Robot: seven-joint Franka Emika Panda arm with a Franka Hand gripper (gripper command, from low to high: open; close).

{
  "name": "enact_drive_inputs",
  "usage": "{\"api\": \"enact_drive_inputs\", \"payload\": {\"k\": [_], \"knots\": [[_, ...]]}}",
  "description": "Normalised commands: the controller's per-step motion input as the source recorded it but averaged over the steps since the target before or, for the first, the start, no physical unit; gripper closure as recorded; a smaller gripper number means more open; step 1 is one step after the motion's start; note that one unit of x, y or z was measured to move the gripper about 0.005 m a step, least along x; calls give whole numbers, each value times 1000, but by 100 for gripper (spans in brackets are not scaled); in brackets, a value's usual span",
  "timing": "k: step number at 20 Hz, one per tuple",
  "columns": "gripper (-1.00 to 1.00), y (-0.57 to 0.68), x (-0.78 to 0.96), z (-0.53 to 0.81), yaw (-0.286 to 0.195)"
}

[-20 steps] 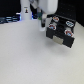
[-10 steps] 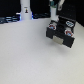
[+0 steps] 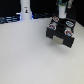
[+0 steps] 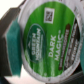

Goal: Open the kcup holder, insert the kcup into the holder, and close the kcup holder

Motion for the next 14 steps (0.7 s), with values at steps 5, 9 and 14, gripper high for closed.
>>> {"api": "enact_drive_inputs", "payload": {"k": [5, 9, 14], "knots": [[100, 548, 11, -15, 47], [100, 172, -21, -39, 18], [100, -11, -10, -84, -64]]}}
